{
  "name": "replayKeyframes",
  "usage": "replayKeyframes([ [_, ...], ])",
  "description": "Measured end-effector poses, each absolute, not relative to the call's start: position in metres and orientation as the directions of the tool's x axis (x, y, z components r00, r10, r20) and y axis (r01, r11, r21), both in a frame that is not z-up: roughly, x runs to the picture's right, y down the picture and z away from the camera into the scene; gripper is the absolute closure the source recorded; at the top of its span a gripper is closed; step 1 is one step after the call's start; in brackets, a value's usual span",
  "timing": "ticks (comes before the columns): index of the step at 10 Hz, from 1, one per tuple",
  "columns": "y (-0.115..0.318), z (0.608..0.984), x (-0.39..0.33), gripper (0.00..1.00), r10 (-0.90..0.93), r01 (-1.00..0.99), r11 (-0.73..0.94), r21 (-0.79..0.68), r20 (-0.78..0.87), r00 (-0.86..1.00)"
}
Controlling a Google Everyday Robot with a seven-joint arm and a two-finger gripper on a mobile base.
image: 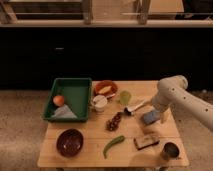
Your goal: Place sponge in plastic cup
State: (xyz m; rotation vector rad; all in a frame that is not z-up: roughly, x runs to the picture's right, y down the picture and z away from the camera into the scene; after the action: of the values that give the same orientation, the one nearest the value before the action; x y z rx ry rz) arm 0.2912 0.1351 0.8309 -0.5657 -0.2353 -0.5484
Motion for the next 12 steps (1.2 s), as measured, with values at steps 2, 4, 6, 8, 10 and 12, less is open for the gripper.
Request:
replayKeyframes([
  [2,0.136,0.833,0.289,0.2,-0.444,0.578,0.699,-0.422,0.377,0.813],
  [4,0.137,0.831,0.289,0.2,-0.473,0.621,0.681,-0.389,0.414,0.778],
  [6,0.139,0.835,0.286,0.2,-0.502,0.661,0.656,-0.364,0.444,0.742],
  [8,0.142,0.837,0.287,0.2,-0.524,0.694,0.627,-0.355,0.466,0.712],
  [10,0.144,0.841,0.286,0.2,-0.545,0.719,0.605,-0.341,0.481,0.687],
  [12,0.152,0.848,0.293,0.2,-0.556,0.734,0.588,-0.339,0.489,0.672],
])
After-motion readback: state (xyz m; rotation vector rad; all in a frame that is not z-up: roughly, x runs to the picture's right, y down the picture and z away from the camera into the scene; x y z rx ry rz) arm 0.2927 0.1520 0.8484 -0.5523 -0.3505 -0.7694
